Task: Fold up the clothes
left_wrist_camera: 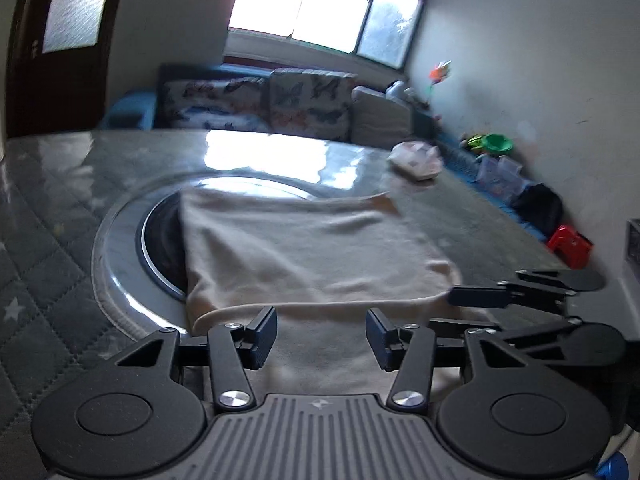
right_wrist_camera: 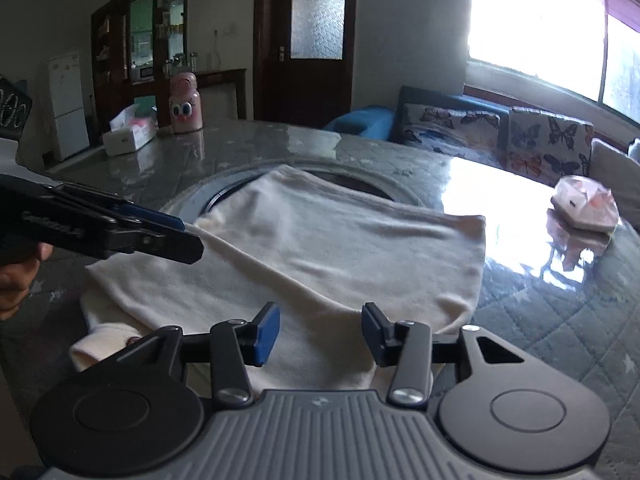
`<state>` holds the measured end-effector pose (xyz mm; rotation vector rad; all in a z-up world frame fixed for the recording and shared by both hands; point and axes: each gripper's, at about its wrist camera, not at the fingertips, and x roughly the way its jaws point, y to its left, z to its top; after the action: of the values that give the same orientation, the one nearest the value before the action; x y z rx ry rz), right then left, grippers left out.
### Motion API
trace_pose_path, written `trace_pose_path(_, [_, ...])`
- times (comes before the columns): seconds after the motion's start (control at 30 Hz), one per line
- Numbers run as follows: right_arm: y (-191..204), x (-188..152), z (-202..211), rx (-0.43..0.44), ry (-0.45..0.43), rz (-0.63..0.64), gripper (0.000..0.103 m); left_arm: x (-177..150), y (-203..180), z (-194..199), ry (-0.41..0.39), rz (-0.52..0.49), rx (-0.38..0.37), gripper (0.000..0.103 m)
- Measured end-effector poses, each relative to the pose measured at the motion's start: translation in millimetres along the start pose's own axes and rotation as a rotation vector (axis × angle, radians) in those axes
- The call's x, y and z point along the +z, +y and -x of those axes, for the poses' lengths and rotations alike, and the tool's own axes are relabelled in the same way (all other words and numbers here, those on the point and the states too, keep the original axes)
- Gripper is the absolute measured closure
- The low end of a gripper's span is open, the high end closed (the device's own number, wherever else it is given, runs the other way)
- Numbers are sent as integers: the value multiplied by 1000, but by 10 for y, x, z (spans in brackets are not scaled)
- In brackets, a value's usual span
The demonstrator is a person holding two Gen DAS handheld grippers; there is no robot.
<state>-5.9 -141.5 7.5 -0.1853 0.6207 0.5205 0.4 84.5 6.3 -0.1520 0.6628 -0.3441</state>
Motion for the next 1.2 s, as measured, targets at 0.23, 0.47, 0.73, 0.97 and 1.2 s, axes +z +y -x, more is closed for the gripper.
trace_pose_path(0.23, [-38,-38,44,2,-2,-7,46,-58,117,-49,18,27,5,42])
trace_pose_path(0.47, [56,-116,100,-27,-9,38,29,-161,-101,-10,1,-74,42,23])
trace_pose_path(0.73, [106,-206,237,-61,-15,86,17,-325,-169,146,-6,-125,86,18])
trace_pose_path(0.97, [67,-263,322,-69,-3,82,16,-412,-162,259,1,-132,102,16])
trace_pose_path(1.2, [83,-309,634,-54,-13,182,14,-530,-343,625,-5,-255,35,16])
